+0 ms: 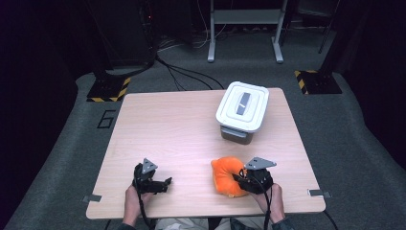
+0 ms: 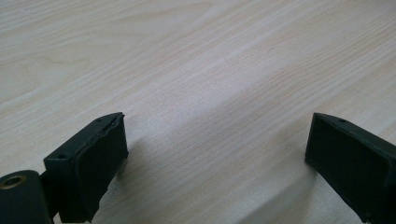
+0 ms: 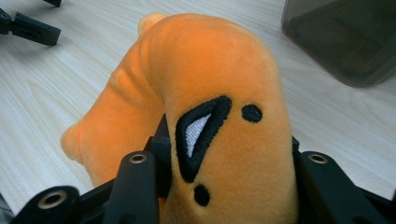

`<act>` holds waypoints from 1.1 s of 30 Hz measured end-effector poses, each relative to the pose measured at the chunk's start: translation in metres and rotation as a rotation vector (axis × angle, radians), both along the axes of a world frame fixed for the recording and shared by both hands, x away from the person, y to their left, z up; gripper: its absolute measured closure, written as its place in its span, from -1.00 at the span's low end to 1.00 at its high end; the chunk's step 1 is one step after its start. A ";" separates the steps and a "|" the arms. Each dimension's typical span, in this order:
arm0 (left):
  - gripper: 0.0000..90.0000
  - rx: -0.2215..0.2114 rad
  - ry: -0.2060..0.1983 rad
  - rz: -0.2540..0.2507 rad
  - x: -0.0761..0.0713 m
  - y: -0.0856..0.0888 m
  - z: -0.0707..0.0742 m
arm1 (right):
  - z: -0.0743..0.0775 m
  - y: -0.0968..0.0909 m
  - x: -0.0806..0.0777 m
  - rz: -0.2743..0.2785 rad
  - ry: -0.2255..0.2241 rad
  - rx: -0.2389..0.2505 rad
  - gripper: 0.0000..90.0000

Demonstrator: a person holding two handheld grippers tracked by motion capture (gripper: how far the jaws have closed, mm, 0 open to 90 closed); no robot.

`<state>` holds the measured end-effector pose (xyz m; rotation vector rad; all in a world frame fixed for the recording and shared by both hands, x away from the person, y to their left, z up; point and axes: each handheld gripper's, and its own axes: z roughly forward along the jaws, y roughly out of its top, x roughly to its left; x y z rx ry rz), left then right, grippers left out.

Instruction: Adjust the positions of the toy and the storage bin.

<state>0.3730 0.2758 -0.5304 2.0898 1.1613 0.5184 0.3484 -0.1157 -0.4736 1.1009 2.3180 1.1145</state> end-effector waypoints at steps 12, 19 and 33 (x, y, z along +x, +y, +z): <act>-0.88 -0.003 0.002 -0.004 0.000 0.000 0.000 | 0.007 -0.010 -0.006 -0.007 -0.028 0.030 0.29; -0.88 -0.002 0.003 -0.005 0.000 0.000 0.000 | 0.012 -0.020 -0.013 -0.026 -0.036 0.017 0.28; -0.88 -0.002 0.002 -0.004 0.000 0.000 0.000 | 0.018 -0.048 -0.028 -0.097 -0.033 0.009 0.27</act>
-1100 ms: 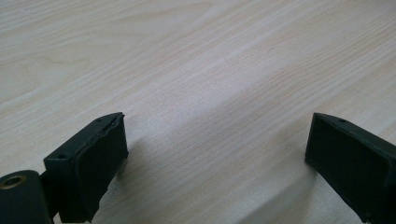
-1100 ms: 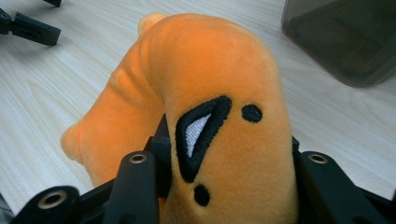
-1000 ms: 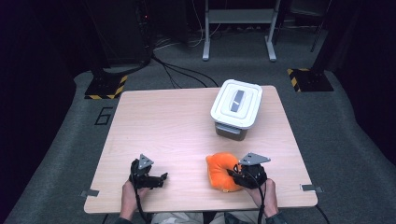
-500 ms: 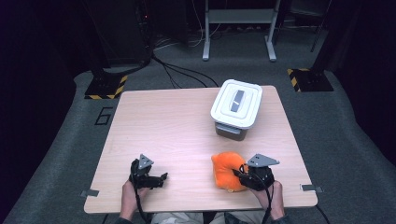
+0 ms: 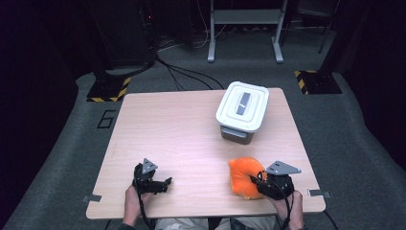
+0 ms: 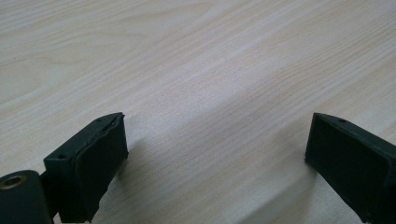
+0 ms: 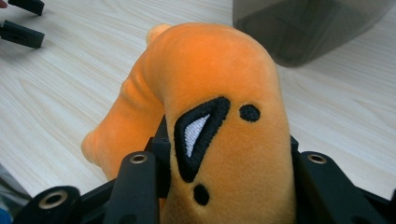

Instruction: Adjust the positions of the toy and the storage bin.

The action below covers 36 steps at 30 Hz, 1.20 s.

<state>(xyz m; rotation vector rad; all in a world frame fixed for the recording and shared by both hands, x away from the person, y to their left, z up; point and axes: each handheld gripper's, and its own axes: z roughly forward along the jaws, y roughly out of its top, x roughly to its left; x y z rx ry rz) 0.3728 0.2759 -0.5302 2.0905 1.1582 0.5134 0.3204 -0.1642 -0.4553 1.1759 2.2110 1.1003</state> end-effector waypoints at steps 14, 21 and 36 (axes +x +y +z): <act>-0.88 0.002 0.000 0.000 0.000 0.000 0.000 | -0.001 -0.033 -0.014 -0.097 0.003 -0.018 0.26; -0.88 0.006 0.002 -0.002 0.000 0.000 0.001 | 0.001 -0.053 -0.014 -0.156 -0.001 -0.011 0.26; -0.88 -0.003 -0.001 0.002 0.000 0.000 0.000 | 0.003 -0.081 0.000 -0.264 -0.019 -0.016 0.25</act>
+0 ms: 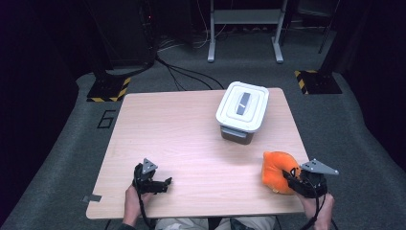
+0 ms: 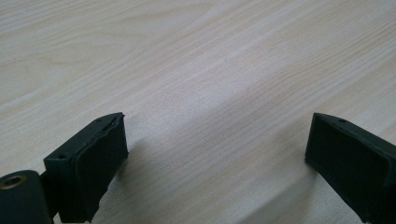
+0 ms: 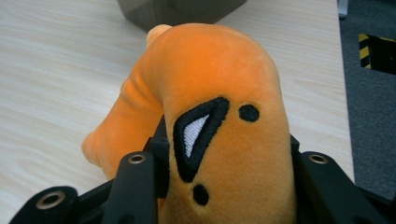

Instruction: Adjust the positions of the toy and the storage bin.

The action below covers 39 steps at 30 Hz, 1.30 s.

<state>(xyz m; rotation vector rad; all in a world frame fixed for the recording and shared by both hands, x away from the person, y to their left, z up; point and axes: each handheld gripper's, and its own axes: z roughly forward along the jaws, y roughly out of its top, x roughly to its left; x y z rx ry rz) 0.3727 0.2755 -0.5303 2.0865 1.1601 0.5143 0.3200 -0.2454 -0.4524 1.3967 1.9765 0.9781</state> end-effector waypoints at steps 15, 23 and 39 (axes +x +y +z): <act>-0.88 0.002 0.003 -0.002 0.000 0.001 0.000 | 0.002 -0.010 0.030 -0.069 -0.012 0.001 0.24; -0.88 0.004 0.000 0.002 0.000 0.000 0.000 | 0.002 -0.012 0.044 -0.094 -0.009 0.008 0.22; -0.88 0.000 -0.001 0.005 0.000 0.000 0.000 | 0.004 -0.015 0.066 -0.144 -0.019 0.023 0.19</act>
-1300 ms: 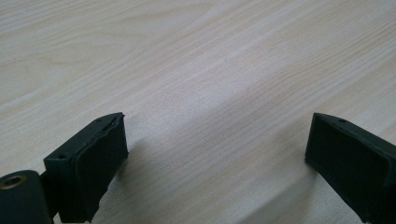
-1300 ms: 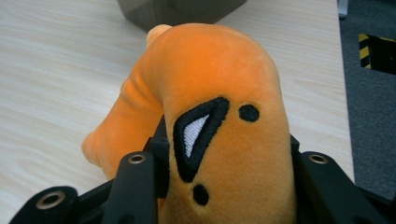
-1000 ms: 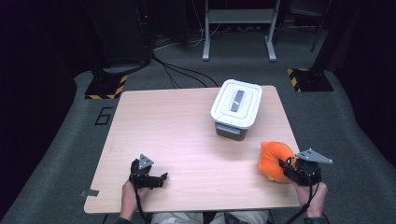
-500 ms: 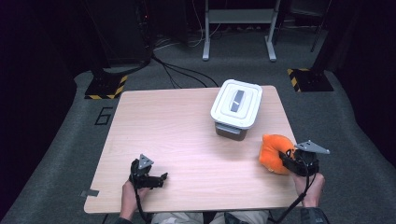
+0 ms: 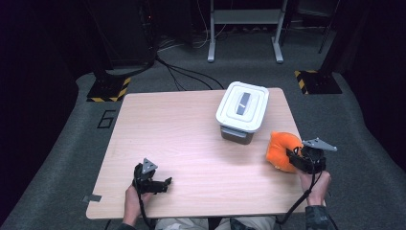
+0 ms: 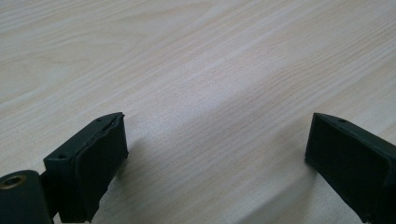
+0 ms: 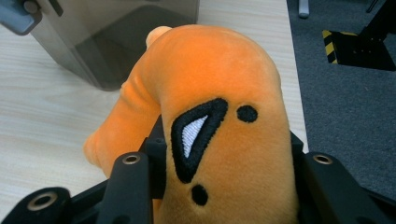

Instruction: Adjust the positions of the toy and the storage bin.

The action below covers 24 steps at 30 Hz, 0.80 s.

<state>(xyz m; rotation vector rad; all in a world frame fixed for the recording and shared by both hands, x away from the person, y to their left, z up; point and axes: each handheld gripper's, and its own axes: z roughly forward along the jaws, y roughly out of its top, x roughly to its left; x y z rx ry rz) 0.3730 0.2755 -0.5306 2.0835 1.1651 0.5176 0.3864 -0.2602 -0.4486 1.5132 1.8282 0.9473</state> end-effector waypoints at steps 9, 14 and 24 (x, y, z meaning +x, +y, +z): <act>-0.88 0.005 0.001 -0.003 0.000 0.000 0.000 | 0.000 0.001 0.010 -0.011 0.002 0.000 0.15; -0.88 0.005 0.001 -0.003 0.000 0.000 0.000 | -0.005 0.001 0.014 -0.018 0.026 -0.002 0.12; -0.88 -0.001 0.002 0.000 0.000 0.000 0.000 | -0.022 -0.006 0.015 -0.032 0.050 0.021 0.02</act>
